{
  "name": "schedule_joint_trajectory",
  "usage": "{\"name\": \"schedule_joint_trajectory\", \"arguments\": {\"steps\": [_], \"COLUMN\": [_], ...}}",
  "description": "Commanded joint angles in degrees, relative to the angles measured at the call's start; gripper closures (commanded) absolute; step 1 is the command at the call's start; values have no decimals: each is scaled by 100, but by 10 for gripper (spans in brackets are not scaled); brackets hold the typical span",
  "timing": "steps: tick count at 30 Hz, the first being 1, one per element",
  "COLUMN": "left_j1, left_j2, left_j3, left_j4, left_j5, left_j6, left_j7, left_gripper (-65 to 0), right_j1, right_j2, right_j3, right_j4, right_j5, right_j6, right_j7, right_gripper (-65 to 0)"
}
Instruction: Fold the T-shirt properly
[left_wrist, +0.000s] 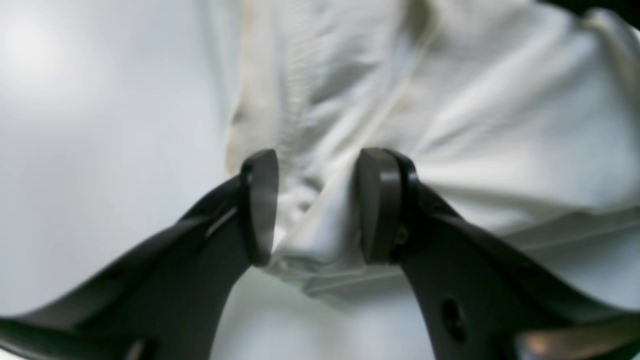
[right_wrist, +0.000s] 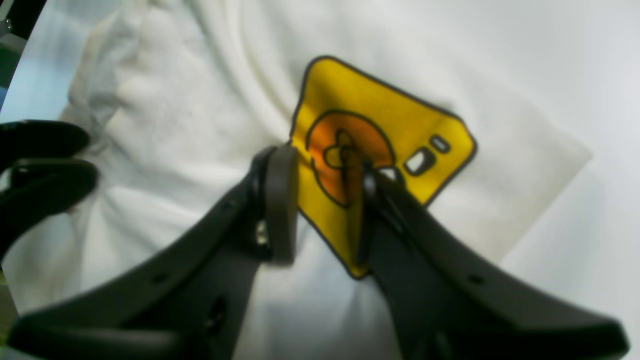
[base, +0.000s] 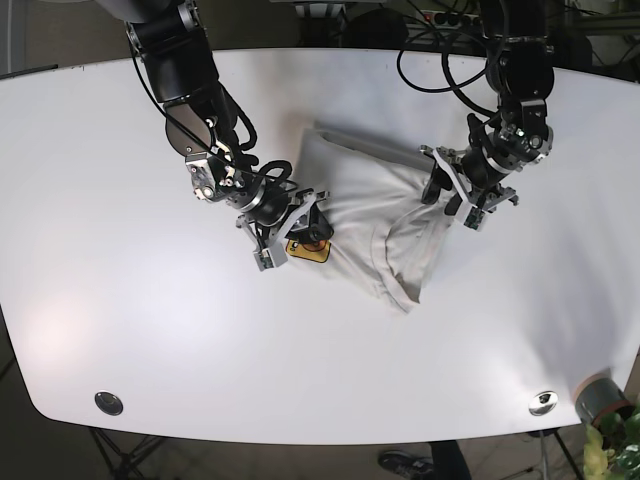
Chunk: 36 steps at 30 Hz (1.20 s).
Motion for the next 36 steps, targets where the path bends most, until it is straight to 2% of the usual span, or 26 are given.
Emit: {"name": "schedule_joint_trajectory", "arguments": {"steps": [1, 11, 15, 22, 26, 33, 36], "left_j1": [-96, -307, -281, -105, 88, 660, 827], "left_j2": [-295, -550, -541, -374, -154, -84, -75], "left_j3": [-28, -538, -635, -626, -512, -81, 24], "left_j4": [-213, -371, 253, 939, 1176, 1317, 1273], "left_j5": [-89, -98, -107, -89, -54, -54, -63], "left_j6": [-24, -41, -41, -41, -33, -33, -33], "left_j7": [-101, -92, -74, -65, -65, -65, -65], "left_gripper": [-244, -244, -244, -244, -244, -244, -244], "right_j1": [59, 51, 42, 147, 358, 965, 1167], "right_j2": [127, 321, 321, 329, 435, 567, 655], "right_j3": [24, 33, 33, 33, 33, 33, 33], "right_j4": [20, 486, 1102, 1559, 1295, 346, -156], "right_j5": [-120, -76, -76, -111, -138, -138, -138], "right_j6": [-120, -137, -146, -155, -155, -120, -102], "right_j7": [-71, -159, -554, -625, -625, -581, -370], "right_gripper": [-154, -154, -152, -152, -152, -152, -152]}}
